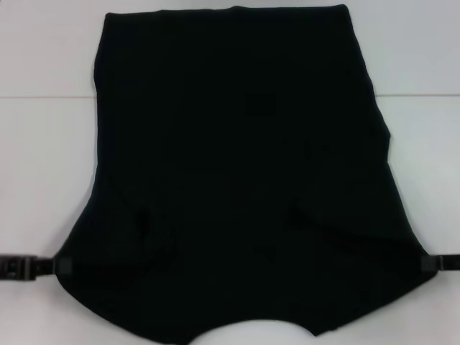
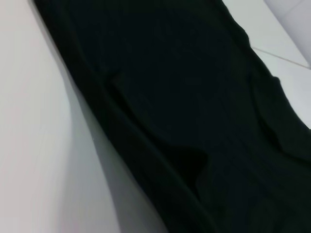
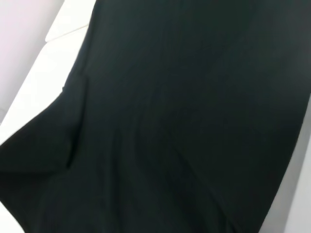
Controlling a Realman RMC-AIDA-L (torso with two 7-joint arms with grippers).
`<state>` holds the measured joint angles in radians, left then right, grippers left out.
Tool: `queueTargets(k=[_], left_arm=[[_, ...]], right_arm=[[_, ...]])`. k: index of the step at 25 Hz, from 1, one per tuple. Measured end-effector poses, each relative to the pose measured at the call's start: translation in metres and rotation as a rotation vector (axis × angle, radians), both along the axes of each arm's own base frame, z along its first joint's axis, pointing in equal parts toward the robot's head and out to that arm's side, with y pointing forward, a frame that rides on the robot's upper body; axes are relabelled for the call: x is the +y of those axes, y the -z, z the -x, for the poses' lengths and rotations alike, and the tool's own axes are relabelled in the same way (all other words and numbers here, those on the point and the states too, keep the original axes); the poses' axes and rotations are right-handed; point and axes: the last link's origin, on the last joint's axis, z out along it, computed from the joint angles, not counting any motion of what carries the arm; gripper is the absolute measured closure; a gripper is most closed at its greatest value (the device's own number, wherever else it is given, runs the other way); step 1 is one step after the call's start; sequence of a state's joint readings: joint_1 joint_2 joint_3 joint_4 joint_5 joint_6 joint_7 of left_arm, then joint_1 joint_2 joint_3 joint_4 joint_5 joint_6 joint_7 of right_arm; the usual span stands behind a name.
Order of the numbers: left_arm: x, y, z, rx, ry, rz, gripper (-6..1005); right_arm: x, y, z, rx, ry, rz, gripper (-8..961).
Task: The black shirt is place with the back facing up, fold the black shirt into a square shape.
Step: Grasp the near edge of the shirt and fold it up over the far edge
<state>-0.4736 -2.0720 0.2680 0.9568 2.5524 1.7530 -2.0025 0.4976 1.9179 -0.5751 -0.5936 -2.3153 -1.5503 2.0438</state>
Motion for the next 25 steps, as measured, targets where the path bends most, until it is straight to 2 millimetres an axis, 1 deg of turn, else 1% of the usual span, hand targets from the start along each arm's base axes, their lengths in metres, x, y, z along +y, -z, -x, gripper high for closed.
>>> queueTargets(k=[2, 3, 4, 8, 12, 15, 18, 20, 22, 25], left_arm=[[-0.007, 0.0, -0.002, -0.019, 0.015, 0.029, 963], [-0.007, 0.0, -0.002, -0.019, 0.015, 0.029, 963], [-0.017, -0.001, -0.004, -0.045, 0.031, 0.059, 963], [-0.026, -0.003, -0.005, -0.08, 0.044, 0.074, 963], [-0.031, -0.004, -0.004, -0.097, 0.034, 0.074, 963], [-0.031, -0.004, -0.003, -0.099, 0.026, 0.074, 962], [-0.025, -0.005, -0.007, -0.102, 0.036, 0.074, 962], [-0.014, -0.007, -0.013, -0.103, 0.055, 0.066, 962], [0.001, -0.009, -0.02, -0.106, 0.076, 0.049, 962], [0.034, -0.009, -0.033, -0.107, 0.097, 0.004, 962]], right_arm=[[-0.01, -0.003, -0.006, 0.016, 0.001, 0.002, 901], [-0.021, -0.005, -0.011, 0.034, -0.001, 0.001, 901], [-0.021, -0.005, -0.011, 0.034, -0.001, 0.001, 901], [-0.041, -0.012, -0.022, 0.058, 0.012, -0.004, 900], [-0.054, -0.015, -0.03, 0.064, 0.039, -0.006, 900], [-0.059, -0.014, -0.032, 0.07, 0.042, -0.002, 900], [-0.056, -0.015, -0.03, 0.079, 0.035, -0.016, 901], [-0.049, -0.019, -0.026, 0.093, 0.023, -0.048, 901], [-0.038, -0.024, -0.02, 0.112, -0.005, -0.096, 900], [-0.011, -0.03, -0.005, 0.127, -0.058, -0.175, 900]])
